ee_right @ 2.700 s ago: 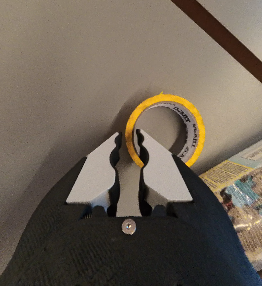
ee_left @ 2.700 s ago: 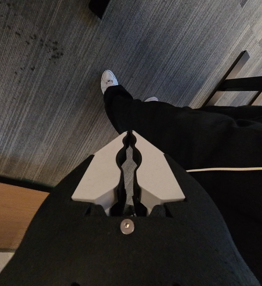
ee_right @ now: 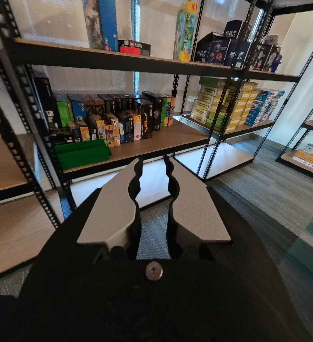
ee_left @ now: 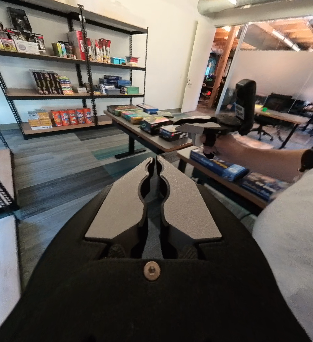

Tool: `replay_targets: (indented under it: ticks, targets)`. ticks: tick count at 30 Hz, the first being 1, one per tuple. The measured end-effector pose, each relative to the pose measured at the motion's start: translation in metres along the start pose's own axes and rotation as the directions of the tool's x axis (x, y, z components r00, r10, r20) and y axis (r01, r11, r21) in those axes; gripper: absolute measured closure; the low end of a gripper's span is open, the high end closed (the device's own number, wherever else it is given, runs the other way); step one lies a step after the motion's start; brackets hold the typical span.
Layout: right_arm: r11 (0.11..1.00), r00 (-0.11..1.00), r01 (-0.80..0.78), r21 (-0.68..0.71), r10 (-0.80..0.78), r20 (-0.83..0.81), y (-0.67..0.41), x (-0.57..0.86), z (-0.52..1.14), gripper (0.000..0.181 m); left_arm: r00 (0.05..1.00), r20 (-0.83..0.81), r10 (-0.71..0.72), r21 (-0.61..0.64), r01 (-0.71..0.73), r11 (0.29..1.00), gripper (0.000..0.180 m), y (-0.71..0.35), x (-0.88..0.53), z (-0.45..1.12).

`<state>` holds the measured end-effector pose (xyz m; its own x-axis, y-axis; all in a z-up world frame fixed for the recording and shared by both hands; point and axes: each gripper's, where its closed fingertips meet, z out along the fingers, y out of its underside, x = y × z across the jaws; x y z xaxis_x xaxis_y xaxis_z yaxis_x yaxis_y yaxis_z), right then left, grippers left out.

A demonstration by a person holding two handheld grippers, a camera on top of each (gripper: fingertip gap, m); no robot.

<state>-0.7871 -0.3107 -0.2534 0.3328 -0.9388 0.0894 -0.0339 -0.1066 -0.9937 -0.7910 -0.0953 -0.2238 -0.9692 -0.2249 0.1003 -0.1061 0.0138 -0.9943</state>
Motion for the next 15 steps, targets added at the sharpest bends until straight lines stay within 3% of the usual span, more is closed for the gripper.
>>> replay_targets:
  ticks: [4,9,15]
  targets:
    - [0.994,0.995,-0.103,-0.022,0.103,0.0,0.012,0.036,0.102,0.161,0.998,0.037,0.05,-0.024,-0.049,0.999,0.18,-0.021,-0.099,0.037]
    - [0.993,0.995,0.096,-0.068,-0.096,0.011,-0.014,0.097,0.207,0.159,0.997,-0.051,0.05,-0.061,-0.053,0.997,0.179,-0.043,-0.19,0.089]
    - [0.994,0.994,-0.111,0.019,0.11,0.027,-0.02,0.176,0.32,0.156,0.996,0.051,0.075,-0.089,-0.071,0.993,0.174,-0.061,-0.304,0.152]
